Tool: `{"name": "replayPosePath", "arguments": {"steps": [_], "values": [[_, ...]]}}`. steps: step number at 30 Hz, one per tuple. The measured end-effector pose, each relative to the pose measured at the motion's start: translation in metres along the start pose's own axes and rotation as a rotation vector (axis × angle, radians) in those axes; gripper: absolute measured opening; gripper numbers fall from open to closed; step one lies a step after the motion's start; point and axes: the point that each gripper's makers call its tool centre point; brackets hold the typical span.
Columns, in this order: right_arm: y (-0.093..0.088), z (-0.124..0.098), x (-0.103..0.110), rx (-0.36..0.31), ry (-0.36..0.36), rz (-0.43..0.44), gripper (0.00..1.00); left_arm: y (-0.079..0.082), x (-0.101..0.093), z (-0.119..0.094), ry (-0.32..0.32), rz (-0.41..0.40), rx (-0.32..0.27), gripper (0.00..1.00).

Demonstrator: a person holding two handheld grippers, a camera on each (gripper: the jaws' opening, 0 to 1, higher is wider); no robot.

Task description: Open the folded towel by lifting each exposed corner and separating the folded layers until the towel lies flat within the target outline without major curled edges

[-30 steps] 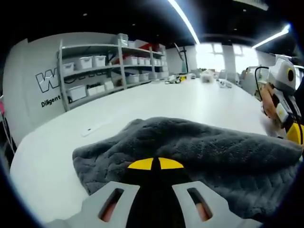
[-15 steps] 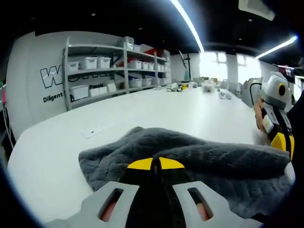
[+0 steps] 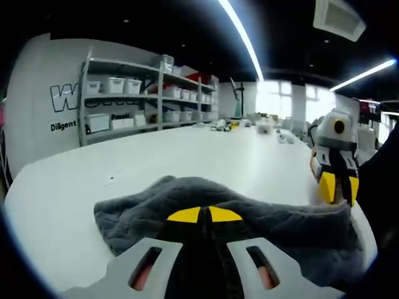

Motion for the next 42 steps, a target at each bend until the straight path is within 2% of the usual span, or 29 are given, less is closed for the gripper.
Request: {"name": "replayPosePath", "arguments": {"steps": [7,16,22,27,38,42], "values": [[-0.001,0.001,-0.008,0.000,-0.045,0.019,0.14,0.003,-0.020,0.005,-0.038,0.015,0.003,0.04],[-0.001,-0.004,-0.031,-0.018,-0.145,0.080,0.14,0.008,-0.039,0.011,-0.088,0.029,-0.007,0.07],[0.002,-0.006,-0.034,-0.037,-0.162,0.103,0.15,0.006,-0.042,0.013,-0.107,0.036,0.003,0.10],[-0.005,-0.006,-0.043,-0.022,-0.187,0.166,0.16,0.006,-0.040,0.013,-0.118,0.031,0.000,0.11],[-0.021,-0.001,-0.043,0.026,-0.167,0.299,0.19,0.000,-0.047,0.017,-0.146,0.032,0.035,0.16],[-0.024,0.003,-0.041,0.039,-0.160,0.320,0.21,0.000,-0.050,0.018,-0.166,0.020,0.038,0.16]]}}
Point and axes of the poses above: the point that each gripper's makers call its tool centre point, and the gripper's own axes: z roughly forward along the fingers, x roughly to its left, y roughly out of its top, and after that the axes turned 6 degrees about -y, right-handed
